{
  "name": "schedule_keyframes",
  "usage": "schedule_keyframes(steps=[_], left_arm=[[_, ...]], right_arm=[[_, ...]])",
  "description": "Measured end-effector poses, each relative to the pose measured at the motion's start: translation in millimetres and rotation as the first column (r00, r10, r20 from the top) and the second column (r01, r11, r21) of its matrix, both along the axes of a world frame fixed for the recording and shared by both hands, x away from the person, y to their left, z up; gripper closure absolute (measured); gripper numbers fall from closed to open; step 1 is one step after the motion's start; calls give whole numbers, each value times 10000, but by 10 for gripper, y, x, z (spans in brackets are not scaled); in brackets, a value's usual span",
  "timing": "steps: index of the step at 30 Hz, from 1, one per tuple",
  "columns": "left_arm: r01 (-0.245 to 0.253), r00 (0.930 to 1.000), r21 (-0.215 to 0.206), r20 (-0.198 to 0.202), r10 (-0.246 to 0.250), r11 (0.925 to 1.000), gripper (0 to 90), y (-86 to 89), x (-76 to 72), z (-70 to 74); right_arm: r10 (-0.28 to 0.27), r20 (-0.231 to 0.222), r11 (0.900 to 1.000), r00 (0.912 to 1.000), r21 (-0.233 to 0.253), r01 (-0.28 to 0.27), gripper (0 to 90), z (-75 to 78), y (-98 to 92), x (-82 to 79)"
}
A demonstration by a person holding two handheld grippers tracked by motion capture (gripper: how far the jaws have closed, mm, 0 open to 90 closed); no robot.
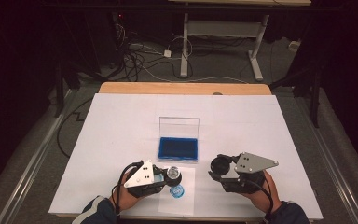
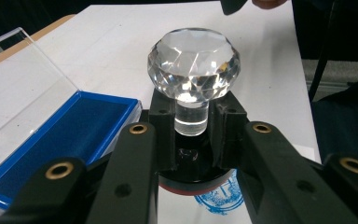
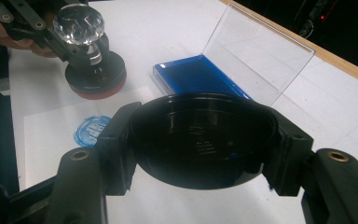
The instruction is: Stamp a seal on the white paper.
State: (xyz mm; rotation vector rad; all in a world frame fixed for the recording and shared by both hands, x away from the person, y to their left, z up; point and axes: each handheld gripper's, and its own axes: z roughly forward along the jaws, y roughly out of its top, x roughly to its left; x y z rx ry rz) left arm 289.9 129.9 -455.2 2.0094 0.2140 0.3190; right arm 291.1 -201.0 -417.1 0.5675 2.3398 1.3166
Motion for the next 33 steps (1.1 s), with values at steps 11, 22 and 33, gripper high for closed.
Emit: schedule_keyframes(steps=[11,22,33], left_arm=[[-132,9999,-82,91,133,9999,719,36,-2,40],[-265,9994,-809,200,282,9964,719,97,-7,178],[-278,9995,-1674,96,299,9855,719,101,1,295]], right_arm=[[-3,-19,10000,10000,29,3,383,-3,-3,4],[153,-154,9999,9998,64,-152,383,-41,50,0],[584,-321,9983,9978,7,-584,383,-118,181,4]])
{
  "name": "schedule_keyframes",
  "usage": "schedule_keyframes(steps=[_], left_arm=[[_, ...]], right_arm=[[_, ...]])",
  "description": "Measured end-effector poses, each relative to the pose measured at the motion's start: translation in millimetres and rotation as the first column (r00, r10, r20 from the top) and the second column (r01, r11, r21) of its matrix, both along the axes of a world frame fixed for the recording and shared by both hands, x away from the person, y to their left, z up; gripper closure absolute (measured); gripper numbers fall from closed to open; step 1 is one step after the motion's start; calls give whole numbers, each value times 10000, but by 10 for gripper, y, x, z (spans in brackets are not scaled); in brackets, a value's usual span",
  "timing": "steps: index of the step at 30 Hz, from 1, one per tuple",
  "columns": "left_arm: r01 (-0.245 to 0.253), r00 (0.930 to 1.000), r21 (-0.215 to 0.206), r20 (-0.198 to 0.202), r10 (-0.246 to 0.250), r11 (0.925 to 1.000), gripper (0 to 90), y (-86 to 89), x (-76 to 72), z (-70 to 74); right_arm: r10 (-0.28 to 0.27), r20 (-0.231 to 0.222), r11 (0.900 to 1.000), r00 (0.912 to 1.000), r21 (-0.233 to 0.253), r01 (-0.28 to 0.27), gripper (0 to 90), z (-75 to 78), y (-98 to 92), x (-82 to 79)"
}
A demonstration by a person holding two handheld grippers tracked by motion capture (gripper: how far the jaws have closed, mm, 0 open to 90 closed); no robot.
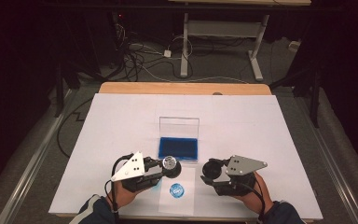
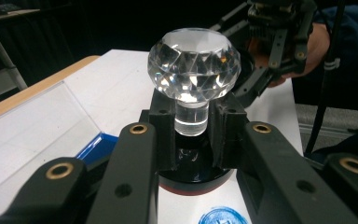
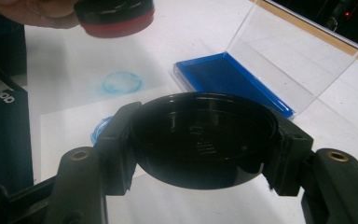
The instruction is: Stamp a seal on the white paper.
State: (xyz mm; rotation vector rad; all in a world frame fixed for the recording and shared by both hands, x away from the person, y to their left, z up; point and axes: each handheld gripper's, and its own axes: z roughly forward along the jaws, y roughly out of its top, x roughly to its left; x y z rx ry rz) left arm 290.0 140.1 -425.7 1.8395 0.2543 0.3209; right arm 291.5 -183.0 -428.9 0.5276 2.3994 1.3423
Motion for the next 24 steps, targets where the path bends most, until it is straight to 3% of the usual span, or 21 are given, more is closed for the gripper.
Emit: schedule_keyframes(steps=[14,24], left_arm=[[-66,10000,-411,69,69,9991,719,-10,32,64],[161,9999,-736,33,-159,9972,719,-84,56,94]], right_arm=[[55,-68,10000,10000,83,-55,383,-16,16,-26],[78,-74,9999,9999,91,-77,383,-19,31,-40]])
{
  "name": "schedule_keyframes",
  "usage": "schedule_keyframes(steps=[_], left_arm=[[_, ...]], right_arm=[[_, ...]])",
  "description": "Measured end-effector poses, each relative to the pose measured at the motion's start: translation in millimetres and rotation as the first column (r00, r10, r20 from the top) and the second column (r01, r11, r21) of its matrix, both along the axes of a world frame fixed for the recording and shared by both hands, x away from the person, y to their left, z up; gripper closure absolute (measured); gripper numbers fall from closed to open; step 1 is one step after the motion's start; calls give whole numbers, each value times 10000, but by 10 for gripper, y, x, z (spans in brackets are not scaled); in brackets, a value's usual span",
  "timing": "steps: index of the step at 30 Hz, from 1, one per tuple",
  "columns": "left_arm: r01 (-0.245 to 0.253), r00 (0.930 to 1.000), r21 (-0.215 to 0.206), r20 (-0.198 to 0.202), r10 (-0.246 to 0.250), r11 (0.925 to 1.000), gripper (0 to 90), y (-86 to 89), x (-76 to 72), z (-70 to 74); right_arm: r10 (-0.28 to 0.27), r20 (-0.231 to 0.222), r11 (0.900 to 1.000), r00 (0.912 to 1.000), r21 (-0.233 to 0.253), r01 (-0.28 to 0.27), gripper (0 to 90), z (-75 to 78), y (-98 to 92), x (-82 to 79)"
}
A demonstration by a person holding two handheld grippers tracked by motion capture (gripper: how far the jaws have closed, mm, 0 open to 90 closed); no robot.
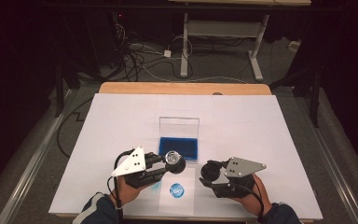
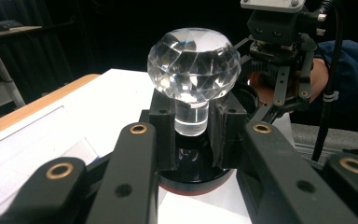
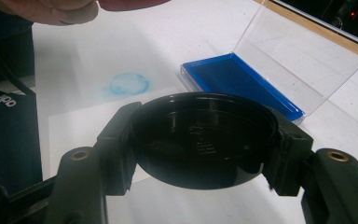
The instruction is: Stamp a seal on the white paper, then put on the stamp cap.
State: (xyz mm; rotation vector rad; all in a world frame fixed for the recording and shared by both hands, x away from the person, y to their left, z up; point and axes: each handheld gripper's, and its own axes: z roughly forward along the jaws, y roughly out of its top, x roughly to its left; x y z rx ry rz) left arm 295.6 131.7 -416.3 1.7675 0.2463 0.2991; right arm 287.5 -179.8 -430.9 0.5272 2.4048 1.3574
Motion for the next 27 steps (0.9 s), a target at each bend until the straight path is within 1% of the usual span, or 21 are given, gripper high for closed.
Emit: schedule_keyframes(steps=[11,13,15,18,22,27], left_arm=[[220,9997,-275,-43,-221,9994,720,-79,3,27],[293,9996,-255,-33,-294,9992,719,-104,6,32],[359,9993,-398,-77,-363,9986,719,-121,13,37],[402,9991,-451,-84,-406,9982,719,-153,14,40],[549,9984,-537,-135,-557,9970,719,-219,3,32],[769,9969,-502,-125,-776,9958,719,-325,-14,19]], right_arm=[[65,-37,10000,10000,4,-65,383,-16,28,7],[88,-33,9999,10000,54,-88,383,-15,42,8],[90,-31,10000,10000,20,-90,383,-20,58,8],[153,-69,9999,9999,15,-153,383,-32,90,6],[248,-28,9997,9997,75,-247,383,-34,134,-12],[356,-44,9993,9994,132,-355,383,-40,188,-29]])
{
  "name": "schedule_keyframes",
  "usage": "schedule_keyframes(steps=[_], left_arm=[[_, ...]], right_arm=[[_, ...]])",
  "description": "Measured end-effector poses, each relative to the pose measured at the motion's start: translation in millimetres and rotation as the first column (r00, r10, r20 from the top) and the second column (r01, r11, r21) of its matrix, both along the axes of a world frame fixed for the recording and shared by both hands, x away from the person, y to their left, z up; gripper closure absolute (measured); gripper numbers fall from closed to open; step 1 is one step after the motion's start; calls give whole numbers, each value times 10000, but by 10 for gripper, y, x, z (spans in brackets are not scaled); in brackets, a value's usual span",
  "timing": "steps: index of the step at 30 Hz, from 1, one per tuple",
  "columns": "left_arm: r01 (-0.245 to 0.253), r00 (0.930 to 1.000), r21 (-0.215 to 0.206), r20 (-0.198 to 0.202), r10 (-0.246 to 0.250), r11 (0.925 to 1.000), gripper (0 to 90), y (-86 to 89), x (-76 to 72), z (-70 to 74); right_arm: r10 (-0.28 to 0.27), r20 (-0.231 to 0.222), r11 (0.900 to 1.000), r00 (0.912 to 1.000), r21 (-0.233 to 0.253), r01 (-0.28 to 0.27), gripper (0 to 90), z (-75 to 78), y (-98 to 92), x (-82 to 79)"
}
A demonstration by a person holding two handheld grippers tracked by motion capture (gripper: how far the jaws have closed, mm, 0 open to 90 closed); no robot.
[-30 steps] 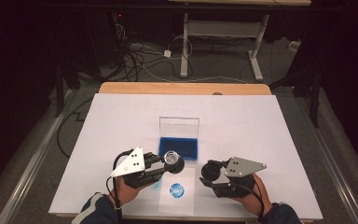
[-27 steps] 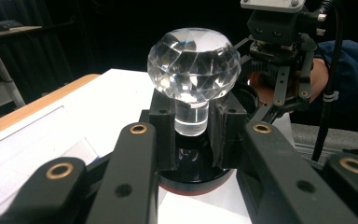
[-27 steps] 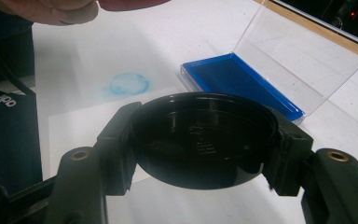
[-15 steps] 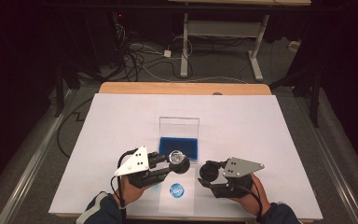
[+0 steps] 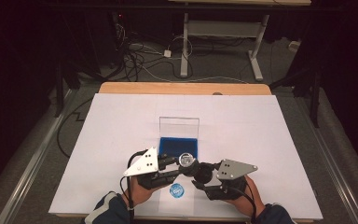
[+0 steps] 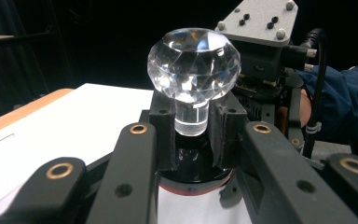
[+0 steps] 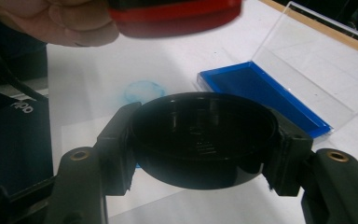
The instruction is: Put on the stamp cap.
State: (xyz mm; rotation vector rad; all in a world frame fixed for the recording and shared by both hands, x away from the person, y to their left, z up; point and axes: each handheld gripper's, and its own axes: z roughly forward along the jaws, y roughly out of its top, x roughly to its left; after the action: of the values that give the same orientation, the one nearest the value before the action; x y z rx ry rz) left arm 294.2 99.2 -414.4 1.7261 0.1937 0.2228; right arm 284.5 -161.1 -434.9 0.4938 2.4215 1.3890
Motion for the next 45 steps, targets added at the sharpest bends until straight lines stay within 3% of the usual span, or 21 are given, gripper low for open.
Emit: schedule_keyframes(steps=[13,20,26,35,45], left_arm=[[241,9995,68,-192,-240,9997,719,-116,-14,-65],[361,9985,-290,-412,-373,9989,719,-127,-9,-109],[411,9954,-670,-840,-467,9969,719,-166,11,-178],[306,9927,-765,-1141,-393,9966,718,-190,24,-237],[298,9923,-587,-1187,-366,9978,716,-216,20,-267]], right_arm=[[127,-65,9997,9999,221,-125,383,-4,69,-10],[116,-172,9992,9998,374,-110,383,3,66,-7],[121,-289,9987,9995,500,-106,383,3,66,0],[65,-263,9984,9996,570,-50,383,7,63,-6],[62,-374,9992,9993,406,-47,385,-4,76,-5]])
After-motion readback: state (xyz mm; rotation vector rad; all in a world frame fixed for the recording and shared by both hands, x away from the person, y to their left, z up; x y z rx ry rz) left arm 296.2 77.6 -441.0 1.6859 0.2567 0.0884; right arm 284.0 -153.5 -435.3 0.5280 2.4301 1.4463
